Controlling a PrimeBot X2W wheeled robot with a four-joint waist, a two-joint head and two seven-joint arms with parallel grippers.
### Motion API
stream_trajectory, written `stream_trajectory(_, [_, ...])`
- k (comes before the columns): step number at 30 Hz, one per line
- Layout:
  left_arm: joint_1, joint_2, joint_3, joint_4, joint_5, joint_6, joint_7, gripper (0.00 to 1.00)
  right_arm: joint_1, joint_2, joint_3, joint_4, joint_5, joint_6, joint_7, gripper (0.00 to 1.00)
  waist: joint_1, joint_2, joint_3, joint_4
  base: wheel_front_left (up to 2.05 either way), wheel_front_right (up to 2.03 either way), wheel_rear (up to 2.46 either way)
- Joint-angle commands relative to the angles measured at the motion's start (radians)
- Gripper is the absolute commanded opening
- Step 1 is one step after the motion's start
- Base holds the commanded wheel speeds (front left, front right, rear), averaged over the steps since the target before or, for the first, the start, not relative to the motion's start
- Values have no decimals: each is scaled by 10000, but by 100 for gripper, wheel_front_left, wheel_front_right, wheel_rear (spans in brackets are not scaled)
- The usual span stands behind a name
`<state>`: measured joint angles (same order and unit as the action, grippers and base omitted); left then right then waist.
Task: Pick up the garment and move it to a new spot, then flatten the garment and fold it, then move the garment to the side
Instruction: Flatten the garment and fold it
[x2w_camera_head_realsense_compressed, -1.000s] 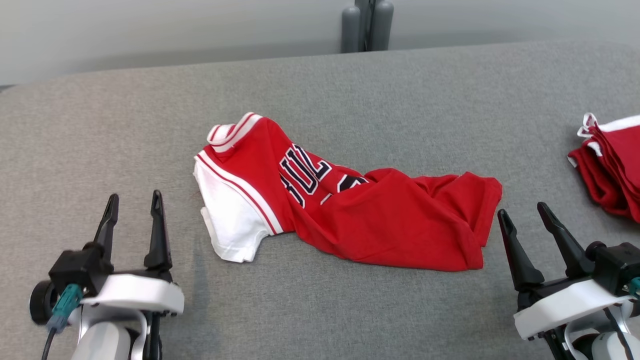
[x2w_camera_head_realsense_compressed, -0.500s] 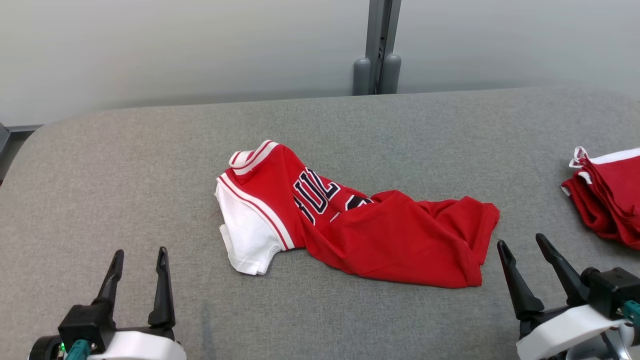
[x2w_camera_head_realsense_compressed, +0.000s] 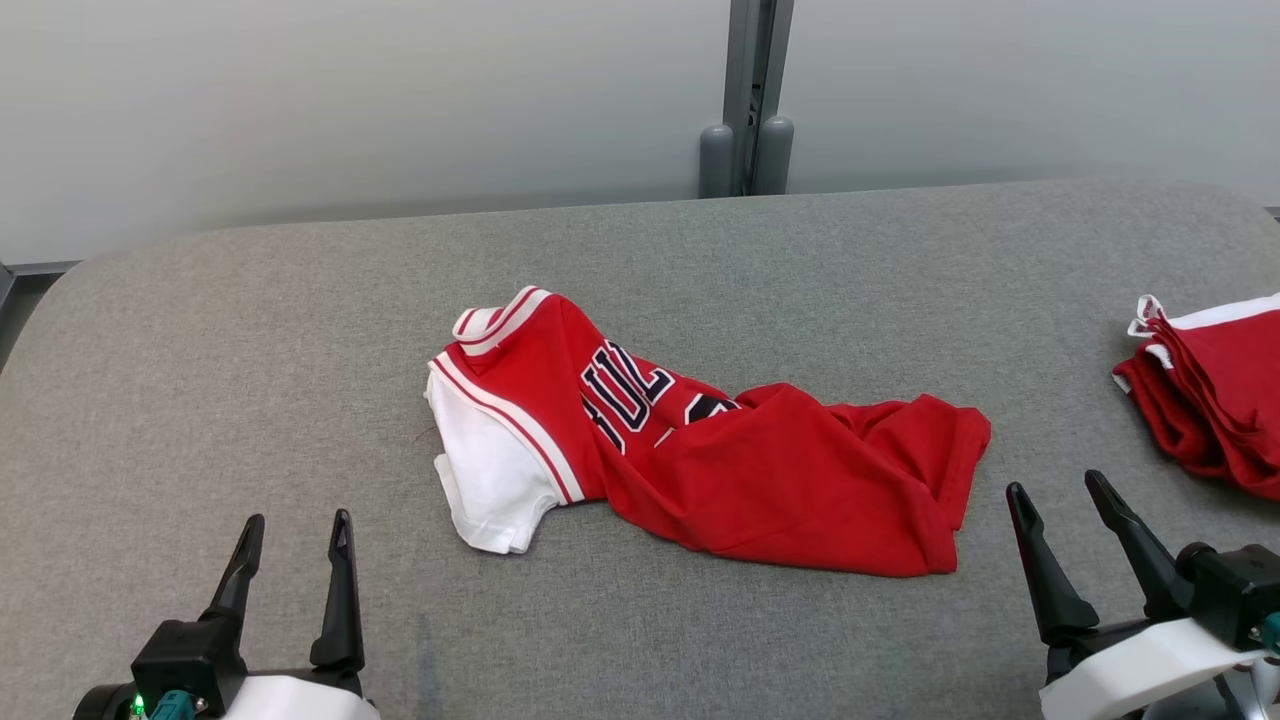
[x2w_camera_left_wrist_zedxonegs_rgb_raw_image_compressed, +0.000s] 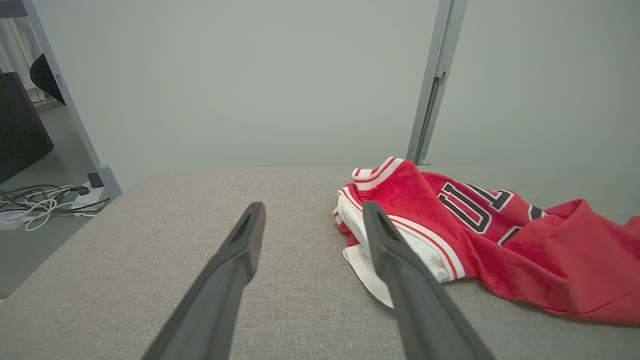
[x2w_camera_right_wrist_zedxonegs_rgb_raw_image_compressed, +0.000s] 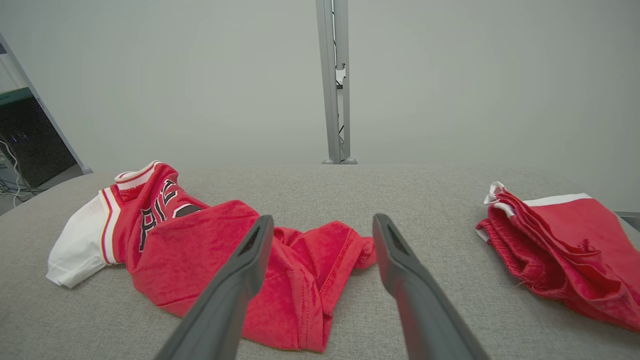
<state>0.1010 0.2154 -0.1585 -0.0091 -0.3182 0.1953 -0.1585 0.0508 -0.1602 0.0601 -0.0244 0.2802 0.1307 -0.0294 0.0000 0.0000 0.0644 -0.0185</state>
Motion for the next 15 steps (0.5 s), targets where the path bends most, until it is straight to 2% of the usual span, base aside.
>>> stream_trajectory(1, [88, 78, 20, -36, 10, 59, 26, 100, 63, -5, -39, -53, -57, 2, 25, 100, 0, 0, 2, 9, 0, 0, 0])
stream_trajectory(15, [-27, 118, -86, -130, -54, 112, 65, 100, -9, 17, -36, -43, 16, 2, 73, 100, 0, 0, 71, 69, 0, 0, 0])
